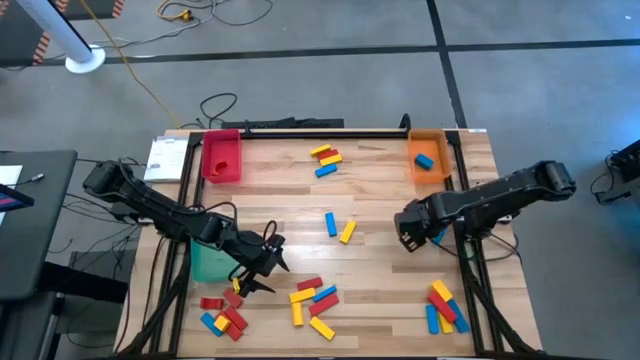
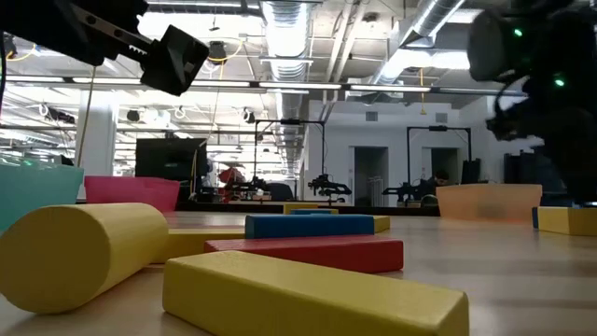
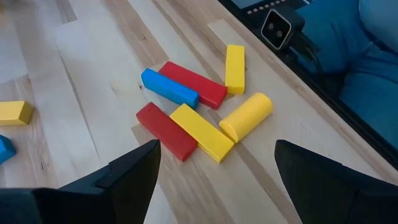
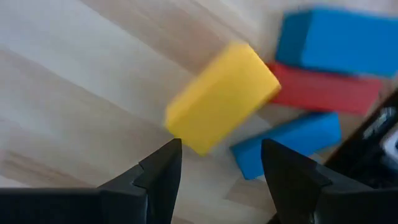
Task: Sort blocks
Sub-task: Put the yellow block into the green bin
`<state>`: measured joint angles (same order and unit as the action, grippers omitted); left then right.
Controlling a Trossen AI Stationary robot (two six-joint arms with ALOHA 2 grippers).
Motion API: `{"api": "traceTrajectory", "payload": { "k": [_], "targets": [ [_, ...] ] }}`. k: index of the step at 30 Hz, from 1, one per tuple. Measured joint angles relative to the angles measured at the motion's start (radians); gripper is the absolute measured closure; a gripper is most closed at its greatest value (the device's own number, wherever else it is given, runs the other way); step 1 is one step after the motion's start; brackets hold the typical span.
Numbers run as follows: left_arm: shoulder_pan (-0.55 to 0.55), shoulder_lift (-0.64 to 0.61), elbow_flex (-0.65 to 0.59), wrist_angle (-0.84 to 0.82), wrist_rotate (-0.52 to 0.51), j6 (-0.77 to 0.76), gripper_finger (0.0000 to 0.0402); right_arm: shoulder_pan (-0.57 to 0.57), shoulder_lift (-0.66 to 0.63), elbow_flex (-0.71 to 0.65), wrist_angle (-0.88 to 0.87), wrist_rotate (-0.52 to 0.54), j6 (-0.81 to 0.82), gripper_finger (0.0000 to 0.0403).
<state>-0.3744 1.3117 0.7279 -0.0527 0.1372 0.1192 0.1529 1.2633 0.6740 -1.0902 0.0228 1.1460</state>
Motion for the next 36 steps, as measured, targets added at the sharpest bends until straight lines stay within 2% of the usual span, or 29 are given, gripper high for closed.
{"api": "traceTrajectory", "payload": {
  "k": [4, 9, 16, 25, 36],
  "targets": [
    [0.0, 0.0, 0.0, -0.006, 0.0, 0.024, 0.0094, 0.037, -0.001, -0.03, 0.053, -0.001, 0.067, 0.0168],
    [0.0, 0.0, 0.0, -0.008, 0.001, 0.056, 0.0094, 0.028, 0.0, -0.061, 0.231, 0.0, 0.07, 0.0168],
    [0.0, 0.0, 0.0, -0.01, 0.001, 0.055, 0.0094, -0.006, 0.0, -0.079, 0.257, 0.004, 0.05, 0.0168],
    [0.0, 0.0, 0.0, -0.009, 0.001, 0.039, 0.0094, -0.051, 0.0, -0.091, 0.248, 0.031, -0.1, 0.0168],
    [0.0, 0.0, 0.0, 0.001, 0.001, 0.034, 0.0094, -0.055, 0.0, -0.091, 0.249, 0.03, -0.397, 0.0168]
  ]
}}
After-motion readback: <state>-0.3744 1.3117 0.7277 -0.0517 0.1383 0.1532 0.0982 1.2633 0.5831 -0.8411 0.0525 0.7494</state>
